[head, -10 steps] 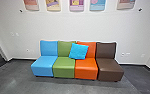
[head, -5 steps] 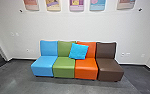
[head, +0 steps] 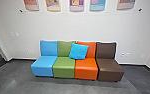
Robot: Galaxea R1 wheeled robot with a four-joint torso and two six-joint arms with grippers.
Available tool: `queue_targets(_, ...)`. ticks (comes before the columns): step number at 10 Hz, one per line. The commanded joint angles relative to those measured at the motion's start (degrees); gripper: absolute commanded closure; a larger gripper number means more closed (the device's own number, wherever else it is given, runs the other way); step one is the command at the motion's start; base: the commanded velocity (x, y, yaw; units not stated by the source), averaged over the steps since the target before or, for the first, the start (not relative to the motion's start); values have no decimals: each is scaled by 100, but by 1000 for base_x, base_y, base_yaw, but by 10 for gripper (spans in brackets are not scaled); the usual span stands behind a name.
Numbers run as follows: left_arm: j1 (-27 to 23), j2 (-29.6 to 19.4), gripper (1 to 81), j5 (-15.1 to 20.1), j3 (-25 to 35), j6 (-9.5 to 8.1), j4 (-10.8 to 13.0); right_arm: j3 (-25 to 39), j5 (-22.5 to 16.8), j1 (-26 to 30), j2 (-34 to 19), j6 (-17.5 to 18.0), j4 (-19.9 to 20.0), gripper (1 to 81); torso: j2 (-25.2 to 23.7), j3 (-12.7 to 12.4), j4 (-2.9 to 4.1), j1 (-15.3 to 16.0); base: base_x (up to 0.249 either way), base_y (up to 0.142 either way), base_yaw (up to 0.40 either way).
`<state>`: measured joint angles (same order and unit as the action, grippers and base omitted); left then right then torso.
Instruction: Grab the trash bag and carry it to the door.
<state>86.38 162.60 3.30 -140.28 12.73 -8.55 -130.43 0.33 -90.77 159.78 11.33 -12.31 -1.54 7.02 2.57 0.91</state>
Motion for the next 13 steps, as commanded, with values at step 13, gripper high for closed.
queue_targets(13,-1153,-1001,10,1093,941,-33,-1132,2418,-270,467,-2369,133,1,10,-2791,507,0,1764,0,0,0)
